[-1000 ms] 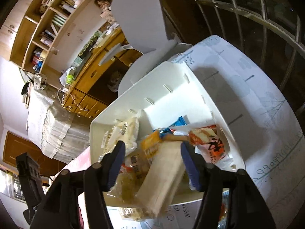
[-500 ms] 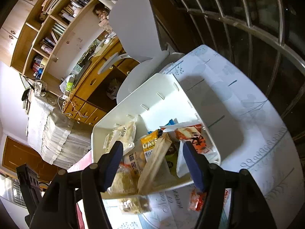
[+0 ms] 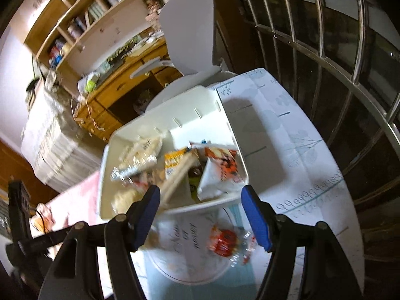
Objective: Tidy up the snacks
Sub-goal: 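Withdraw both tools toward the last cake bag and the red packet, then grasp the second clear cake bag with the left tool while the right tool grasps the red packet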
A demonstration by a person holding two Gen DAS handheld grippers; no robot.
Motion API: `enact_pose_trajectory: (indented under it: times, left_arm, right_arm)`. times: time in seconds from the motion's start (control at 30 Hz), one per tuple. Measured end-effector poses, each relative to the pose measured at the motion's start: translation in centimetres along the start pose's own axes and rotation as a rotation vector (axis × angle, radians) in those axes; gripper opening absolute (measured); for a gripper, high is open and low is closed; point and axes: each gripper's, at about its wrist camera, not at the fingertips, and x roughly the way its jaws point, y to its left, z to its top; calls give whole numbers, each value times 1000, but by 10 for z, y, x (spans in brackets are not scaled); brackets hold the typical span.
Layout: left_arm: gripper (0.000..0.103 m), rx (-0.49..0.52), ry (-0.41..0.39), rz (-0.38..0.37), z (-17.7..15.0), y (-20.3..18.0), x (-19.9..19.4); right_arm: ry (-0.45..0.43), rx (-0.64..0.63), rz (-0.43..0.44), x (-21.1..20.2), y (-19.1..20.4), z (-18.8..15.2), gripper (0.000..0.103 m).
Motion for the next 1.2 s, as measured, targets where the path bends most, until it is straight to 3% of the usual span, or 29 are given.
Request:
enact_pose_trajectory:
  times: [0.33, 0.47, 0.9, 1.2]
  left_arm:
    - [92, 14, 163, 51, -18, 5, 57]
    - [92, 23, 230, 77, -18, 7, 82]
    - [94, -12, 268, 124, -8, 22, 123]
    - [98, 9, 301, 143, -1, 16, 152]
  right_arm:
    - [-48, -263, -69, 16, 11, -49, 67]
    - [-29, -319, -73, 31, 14, -65, 67]
    - [108, -410, -154, 88, 5, -95, 67]
    - [111, -436, -158, 102, 5, -96, 67]
